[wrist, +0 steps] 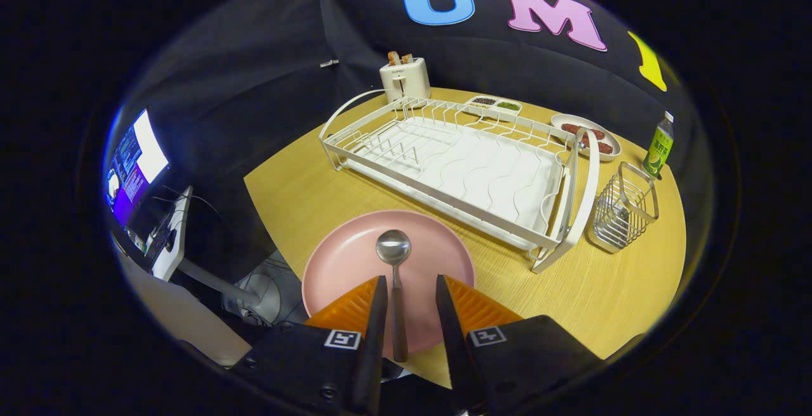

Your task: Take the plate from the dish rack, then take the spoon from the basket and place it into the plate.

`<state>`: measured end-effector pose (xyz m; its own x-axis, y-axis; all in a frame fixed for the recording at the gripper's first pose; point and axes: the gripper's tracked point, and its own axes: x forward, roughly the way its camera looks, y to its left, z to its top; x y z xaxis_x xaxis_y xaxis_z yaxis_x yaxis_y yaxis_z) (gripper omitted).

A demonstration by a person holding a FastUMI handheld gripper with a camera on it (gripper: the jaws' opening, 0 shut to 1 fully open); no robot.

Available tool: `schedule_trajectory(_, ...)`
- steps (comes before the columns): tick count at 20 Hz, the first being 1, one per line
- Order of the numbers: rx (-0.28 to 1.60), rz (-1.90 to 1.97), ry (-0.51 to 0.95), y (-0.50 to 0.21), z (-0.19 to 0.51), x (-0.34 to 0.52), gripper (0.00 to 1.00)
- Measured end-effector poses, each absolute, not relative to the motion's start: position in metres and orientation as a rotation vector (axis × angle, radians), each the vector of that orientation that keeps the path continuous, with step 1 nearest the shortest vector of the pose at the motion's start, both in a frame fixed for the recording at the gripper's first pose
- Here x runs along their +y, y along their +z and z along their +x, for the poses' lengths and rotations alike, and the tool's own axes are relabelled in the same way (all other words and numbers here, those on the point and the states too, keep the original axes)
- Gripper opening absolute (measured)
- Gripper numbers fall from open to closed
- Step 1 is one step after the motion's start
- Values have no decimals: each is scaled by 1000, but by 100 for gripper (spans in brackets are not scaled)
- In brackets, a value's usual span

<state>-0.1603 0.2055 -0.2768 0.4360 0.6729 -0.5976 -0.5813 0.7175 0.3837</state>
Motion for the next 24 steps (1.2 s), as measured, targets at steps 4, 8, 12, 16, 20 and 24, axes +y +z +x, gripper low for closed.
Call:
schedule_trajectory(4,790,147,776,-263,-156,204,82)
schedule_trajectory(8,691,154,710,-222,-125,189,100)
schedule_trajectory(12,534,140,541,-168,-62,147,99)
schedule_trajectory(16,434,144,403,-120,-20,101,99)
schedule_trajectory(20,322,200,308,-71,-1,60,99)
schedule_trajectory(24,254,179,227,-58,0,26,99)
